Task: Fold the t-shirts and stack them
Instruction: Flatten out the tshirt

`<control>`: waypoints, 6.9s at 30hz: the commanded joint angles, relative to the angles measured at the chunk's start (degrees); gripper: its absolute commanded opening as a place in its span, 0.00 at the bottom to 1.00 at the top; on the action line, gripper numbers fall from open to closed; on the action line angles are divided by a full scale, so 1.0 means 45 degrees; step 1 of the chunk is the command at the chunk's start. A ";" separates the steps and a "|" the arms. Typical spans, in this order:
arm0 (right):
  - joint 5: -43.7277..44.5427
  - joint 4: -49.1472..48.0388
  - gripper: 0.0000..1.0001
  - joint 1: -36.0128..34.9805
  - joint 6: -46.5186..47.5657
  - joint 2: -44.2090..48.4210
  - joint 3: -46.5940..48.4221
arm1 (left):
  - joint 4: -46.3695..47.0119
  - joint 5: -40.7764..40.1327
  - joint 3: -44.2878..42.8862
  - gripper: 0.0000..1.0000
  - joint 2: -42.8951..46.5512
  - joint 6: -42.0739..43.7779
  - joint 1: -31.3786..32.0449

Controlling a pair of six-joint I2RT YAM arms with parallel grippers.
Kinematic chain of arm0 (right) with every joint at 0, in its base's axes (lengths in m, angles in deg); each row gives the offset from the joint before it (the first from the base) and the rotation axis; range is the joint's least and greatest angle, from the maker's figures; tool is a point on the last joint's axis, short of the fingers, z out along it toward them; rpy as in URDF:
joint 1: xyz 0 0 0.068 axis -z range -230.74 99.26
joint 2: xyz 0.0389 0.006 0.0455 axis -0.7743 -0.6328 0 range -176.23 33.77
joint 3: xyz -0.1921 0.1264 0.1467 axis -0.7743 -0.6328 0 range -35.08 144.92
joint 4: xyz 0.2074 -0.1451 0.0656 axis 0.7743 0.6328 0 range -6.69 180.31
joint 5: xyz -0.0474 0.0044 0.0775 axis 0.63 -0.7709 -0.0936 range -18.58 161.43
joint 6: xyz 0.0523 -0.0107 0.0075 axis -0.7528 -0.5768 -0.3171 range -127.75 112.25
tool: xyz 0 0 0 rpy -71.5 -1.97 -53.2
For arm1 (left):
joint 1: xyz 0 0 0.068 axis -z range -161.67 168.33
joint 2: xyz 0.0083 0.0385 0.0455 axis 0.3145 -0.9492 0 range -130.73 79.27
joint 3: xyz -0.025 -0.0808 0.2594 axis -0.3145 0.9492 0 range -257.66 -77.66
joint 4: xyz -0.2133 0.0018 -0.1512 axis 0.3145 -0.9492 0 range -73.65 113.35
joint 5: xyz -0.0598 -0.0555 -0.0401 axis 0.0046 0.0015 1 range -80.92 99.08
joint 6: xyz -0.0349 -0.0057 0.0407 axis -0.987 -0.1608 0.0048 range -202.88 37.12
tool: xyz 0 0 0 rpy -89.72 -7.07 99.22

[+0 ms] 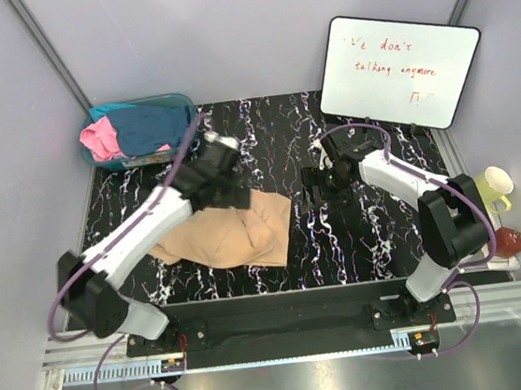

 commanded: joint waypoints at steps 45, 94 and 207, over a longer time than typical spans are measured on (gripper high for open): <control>-0.0261 0.0269 0.92 -0.0918 -0.0790 -0.2159 0.3491 | -0.1355 -0.2300 -0.1369 0.00 0.0241 0.2253 -0.0524; 0.2490 0.3080 0.00 -0.5040 -0.0829 -0.9194 1.1189 | -0.1590 -0.4743 -0.0921 0.00 -0.1378 0.1688 -0.5881; 0.3859 0.7571 0.61 -0.2266 -0.0849 -0.8015 1.3639 | -0.2488 -0.4099 -0.3773 0.00 -0.3976 0.1669 -0.6584</control>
